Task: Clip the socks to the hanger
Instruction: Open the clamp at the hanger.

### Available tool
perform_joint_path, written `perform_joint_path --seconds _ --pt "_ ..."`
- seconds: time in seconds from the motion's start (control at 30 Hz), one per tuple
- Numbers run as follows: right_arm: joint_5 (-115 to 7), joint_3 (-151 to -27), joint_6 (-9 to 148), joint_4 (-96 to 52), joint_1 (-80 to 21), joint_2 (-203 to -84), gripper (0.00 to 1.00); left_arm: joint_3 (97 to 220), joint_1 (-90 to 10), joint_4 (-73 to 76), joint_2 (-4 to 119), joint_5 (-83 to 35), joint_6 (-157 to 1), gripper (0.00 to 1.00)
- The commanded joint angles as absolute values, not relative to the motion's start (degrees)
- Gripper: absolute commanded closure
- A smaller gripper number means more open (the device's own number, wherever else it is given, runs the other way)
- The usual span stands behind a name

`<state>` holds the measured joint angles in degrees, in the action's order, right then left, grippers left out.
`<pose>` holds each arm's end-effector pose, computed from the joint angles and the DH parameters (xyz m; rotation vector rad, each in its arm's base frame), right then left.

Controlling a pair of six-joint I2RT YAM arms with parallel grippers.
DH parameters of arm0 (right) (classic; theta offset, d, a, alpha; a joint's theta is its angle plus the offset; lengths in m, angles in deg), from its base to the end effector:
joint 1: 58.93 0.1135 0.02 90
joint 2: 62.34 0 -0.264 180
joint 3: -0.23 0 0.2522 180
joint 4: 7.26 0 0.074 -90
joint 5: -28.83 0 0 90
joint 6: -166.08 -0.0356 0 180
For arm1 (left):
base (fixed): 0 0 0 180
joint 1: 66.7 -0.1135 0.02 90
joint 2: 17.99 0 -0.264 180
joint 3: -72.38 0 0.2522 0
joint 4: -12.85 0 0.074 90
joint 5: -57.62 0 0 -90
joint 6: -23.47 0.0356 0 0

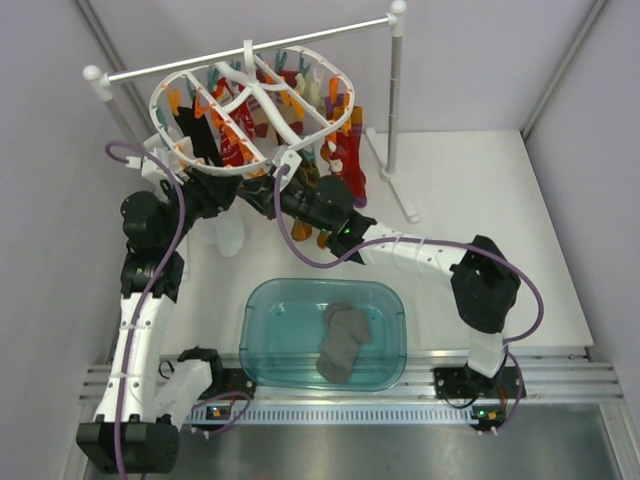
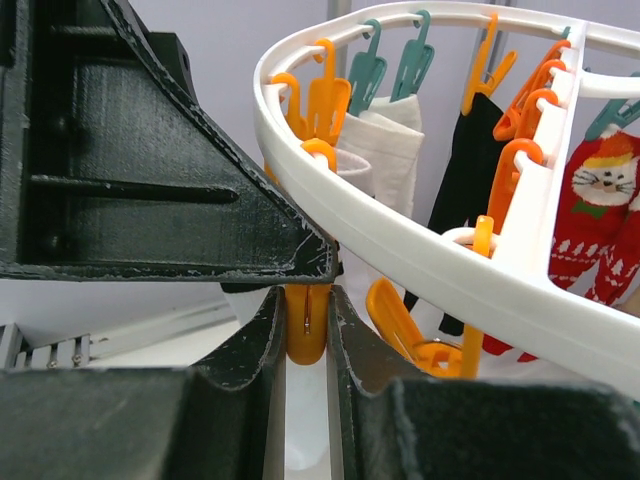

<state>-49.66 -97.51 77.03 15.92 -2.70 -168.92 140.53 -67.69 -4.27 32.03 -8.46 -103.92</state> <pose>0.2442 0.3780 0.3547 -0.8157 1.1233 0.9454 0.1968 -0.0110 0.3962 -0.1974 1.6023 -0.8192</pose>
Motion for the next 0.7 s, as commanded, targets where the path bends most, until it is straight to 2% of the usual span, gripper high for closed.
perform_joint_path --seconds 0.0,0.37,0.47,0.57,0.67 --pt "-45.0 -97.37 74.42 17.12 -2.59 -167.19 1.0 139.67 -67.84 6.9 31.84 -11.46 -106.52 0.43" --pt "-43.68 -96.06 73.97 17.03 -2.77 -166.84 1.0 138.26 -67.84 10.86 31.66 -13.39 -108.8 0.44" --pt "-43.68 -95.71 74.15 16.94 -2.77 -166.57 1.0 138.17 -67.84 11.13 31.75 -13.92 -109.86 0.49" --pt "-43.77 -95.27 74.41 16.77 -2.77 -166.4 1.0 138.0 -67.93 11.57 31.58 -14.18 -110.91 0.57" --pt "-44.12 -94.83 74.94 16.51 -2.77 -166.31 1.0 137.73 -67.84 11.57 31.4 -14.1 -111.35 0.71"
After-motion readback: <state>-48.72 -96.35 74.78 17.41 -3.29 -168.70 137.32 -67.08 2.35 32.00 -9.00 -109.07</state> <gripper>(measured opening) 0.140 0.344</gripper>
